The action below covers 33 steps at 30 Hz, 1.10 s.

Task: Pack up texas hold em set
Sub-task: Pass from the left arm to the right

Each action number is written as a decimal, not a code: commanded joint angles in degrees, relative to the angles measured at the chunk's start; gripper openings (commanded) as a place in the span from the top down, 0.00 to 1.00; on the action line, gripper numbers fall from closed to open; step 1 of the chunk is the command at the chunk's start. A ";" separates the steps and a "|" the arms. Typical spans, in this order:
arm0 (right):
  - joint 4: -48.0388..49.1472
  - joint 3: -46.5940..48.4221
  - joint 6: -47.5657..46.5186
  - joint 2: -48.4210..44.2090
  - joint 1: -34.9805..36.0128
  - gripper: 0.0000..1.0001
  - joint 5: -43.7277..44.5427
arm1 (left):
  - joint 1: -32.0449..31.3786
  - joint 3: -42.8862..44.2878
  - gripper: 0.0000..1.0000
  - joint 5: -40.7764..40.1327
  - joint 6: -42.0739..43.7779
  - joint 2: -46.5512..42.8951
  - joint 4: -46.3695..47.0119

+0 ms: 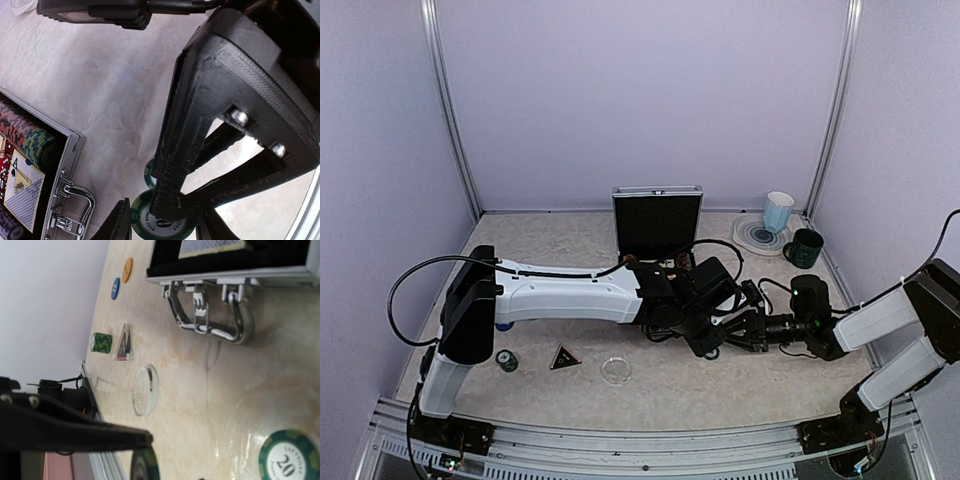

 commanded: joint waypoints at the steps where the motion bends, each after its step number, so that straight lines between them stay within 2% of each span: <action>1: -0.27 0.58 -0.70 -0.03 0.50 0.68 -0.49 | 0.08 -0.01 0.70 -0.29 0.23 -2.81 1.19; 8: 2.07 1.55 0.27 2.30 0.50 0.77 -1.36 | -0.01 -0.38 0.70 -0.62 0.14 -3.06 1.15; 11: 2.62 1.79 0.46 2.73 0.50 0.86 -1.50 | -0.01 -0.71 0.70 -0.43 0.17 -3.23 1.42; 14: 4.41 1.95 1.28 3.23 0.50 1.00 -2.18 | -0.01 -0.69 0.70 -0.36 0.27 -3.17 1.48; 15: 4.94 2.05 1.62 3.40 0.50 1.00 -2.46 | -0.01 -0.72 0.69 -0.23 0.23 -3.16 1.59; 19: 6.11 2.70 2.46 3.64 0.50 1.00 -3.22 | 0.08 -0.91 0.48 0.10 0.26 -3.15 1.59; 24: 0.75 5.15 -1.06 2.35 0.13 1.00 -3.04 | 0.89 -3.29 0.03 -1.25 -1.46 -5.35 1.94; 27: -9.72 9.32 -8.59 -0.01 -0.40 1.00 -1.08 | 3.44 -8.93 0.01 -0.14 -4.52 -9.58 4.41; 33: -34.06 23.34 -28.05 -2.55 -0.55 1.00 9.03 | 11.03 -25.65 0.01 6.12 -11.33 -25.21 13.25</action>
